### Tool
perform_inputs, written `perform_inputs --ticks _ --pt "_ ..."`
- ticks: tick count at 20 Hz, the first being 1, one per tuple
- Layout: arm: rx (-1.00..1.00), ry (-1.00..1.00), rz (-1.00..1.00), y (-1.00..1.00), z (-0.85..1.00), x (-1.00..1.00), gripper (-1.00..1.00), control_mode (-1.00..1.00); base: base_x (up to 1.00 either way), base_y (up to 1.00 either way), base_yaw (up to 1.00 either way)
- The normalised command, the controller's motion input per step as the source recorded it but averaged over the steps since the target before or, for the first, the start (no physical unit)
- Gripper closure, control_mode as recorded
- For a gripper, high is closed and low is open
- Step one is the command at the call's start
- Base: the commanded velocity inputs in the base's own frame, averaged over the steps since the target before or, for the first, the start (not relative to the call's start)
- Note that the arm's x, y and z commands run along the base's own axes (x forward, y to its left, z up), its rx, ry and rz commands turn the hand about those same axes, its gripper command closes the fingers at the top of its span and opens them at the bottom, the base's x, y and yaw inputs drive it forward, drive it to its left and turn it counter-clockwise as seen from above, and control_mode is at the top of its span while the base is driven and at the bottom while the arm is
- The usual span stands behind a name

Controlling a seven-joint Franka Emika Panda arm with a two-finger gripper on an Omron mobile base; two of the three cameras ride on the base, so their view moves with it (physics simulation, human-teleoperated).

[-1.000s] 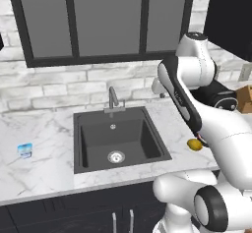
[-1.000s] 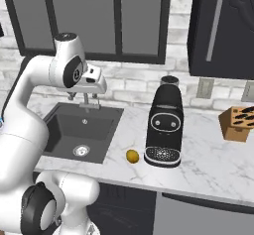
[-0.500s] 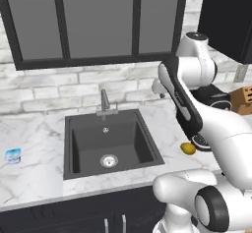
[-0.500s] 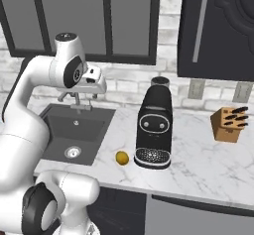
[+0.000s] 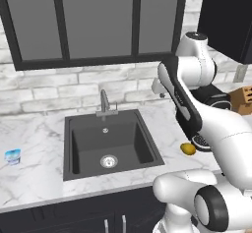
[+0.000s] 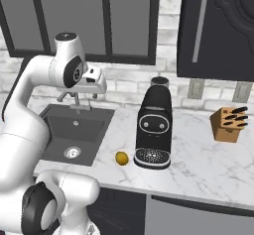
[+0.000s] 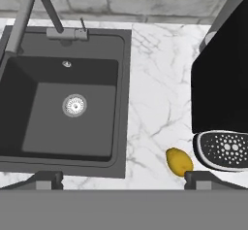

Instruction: Turn on the sink faucet. Then move the lemon from the counter to the sink. Turn off the sink. Move the vegetable from the sink to the pot next to the stove. Finally move the pot to the rear left burner.

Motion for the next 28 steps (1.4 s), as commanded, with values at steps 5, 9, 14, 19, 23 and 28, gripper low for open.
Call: perform_inputs --ticks 5,9,14,19,23,28 --pt "0.00 -0.03 0.00 -0.06 -0.07 -0.01 -1.00 -1.00 0.00 0.00 0.00" --pt "0.00 0.00 0.05 -0.01 -0.72 -0.34 -1.00 -1.00 0.00 0.00 0.00" --pt "0.00 -0.01 0.15 0.01 -0.60 -0.51 -1.00 -1.00 0.00 0.00 0.00" --pt "0.00 -0.13 0.20 0.12 -0.11 -0.28 -1.00 -1.00 0.00 0.00 0.00" --pt "0.01 -0.24 0.14 0.62 0.00 0.12 -1.00 -1.00 0.00 0.00 0.00" --pt "0.00 -0.07 0.05 0.27 0.00 0.04 -1.00 -1.00 0.00 0.00 0.00"
